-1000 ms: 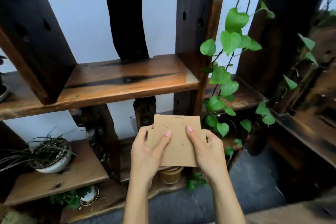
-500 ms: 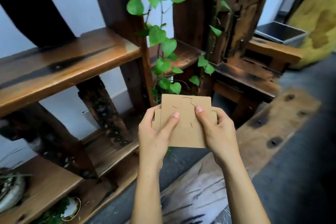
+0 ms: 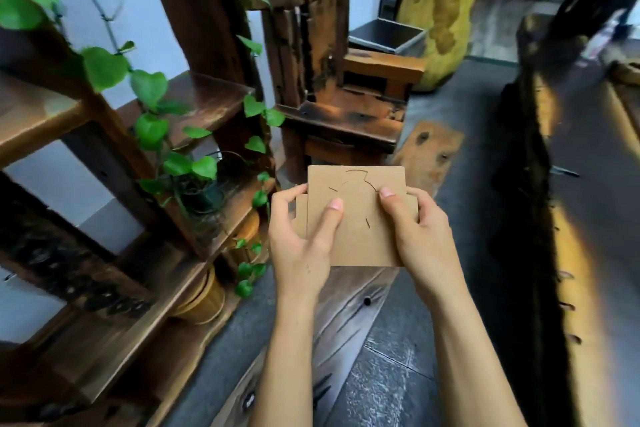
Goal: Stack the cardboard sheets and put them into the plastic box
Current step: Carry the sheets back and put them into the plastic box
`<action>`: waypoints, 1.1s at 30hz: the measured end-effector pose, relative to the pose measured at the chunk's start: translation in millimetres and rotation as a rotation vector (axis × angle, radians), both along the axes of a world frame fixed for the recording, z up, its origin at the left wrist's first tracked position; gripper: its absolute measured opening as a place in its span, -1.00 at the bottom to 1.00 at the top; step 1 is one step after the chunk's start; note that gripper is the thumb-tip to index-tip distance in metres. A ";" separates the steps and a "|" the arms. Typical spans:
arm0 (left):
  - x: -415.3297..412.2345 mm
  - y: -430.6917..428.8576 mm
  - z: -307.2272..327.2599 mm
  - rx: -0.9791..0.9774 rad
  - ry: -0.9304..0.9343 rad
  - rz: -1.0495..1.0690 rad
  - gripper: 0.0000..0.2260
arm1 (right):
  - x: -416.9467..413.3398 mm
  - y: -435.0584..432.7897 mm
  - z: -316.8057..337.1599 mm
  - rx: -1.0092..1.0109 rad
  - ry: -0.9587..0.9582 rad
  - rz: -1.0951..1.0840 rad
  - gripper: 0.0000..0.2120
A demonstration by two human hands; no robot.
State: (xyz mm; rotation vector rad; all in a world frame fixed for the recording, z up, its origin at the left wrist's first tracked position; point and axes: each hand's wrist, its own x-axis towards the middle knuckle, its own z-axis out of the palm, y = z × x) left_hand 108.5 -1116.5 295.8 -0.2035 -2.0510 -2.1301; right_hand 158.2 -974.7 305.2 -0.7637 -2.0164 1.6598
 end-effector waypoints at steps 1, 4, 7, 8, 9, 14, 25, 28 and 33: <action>6.8 16.6 -0.5 0.009 -0.005 -0.043 -0.67 | 12.2 15.1 -1.7 0.003 0.008 -0.032 -0.53; 24.8 54.9 -2.6 0.021 -0.009 -0.134 -0.68 | 41.6 49.7 -6.9 -0.002 0.038 -0.111 -0.57; 46.2 93.1 -7.6 0.027 -0.036 -0.204 -0.67 | 72.8 84.5 -14.4 -0.020 0.066 -0.179 -0.58; 51.2 102.5 -9.9 0.030 -0.043 -0.218 -0.66 | 80.1 92.9 -16.6 -0.022 0.070 -0.193 -0.58; 58.3 114.5 -11.8 0.035 -0.049 -0.235 -0.65 | 89.5 103.3 -18.7 -0.024 0.076 -0.213 -0.58; 92.2 167.7 -19.4 0.018 -0.049 -0.321 -0.65 | 133.0 148.8 -29.5 -0.060 0.086 -0.290 -0.57; 153.3 243.9 -45.0 0.035 -0.111 -0.468 -0.68 | 209.4 208.2 -47.3 -0.141 0.122 -0.403 -0.65; 165.5 256.5 -49.5 0.029 -0.143 -0.516 -0.67 | 225.1 217.3 -53.9 -0.140 0.100 -0.445 -0.61; 177.7 274.9 -55.4 0.000 -0.175 -0.603 -0.64 | 245.8 228.4 -63.7 -0.111 0.064 -0.546 -0.58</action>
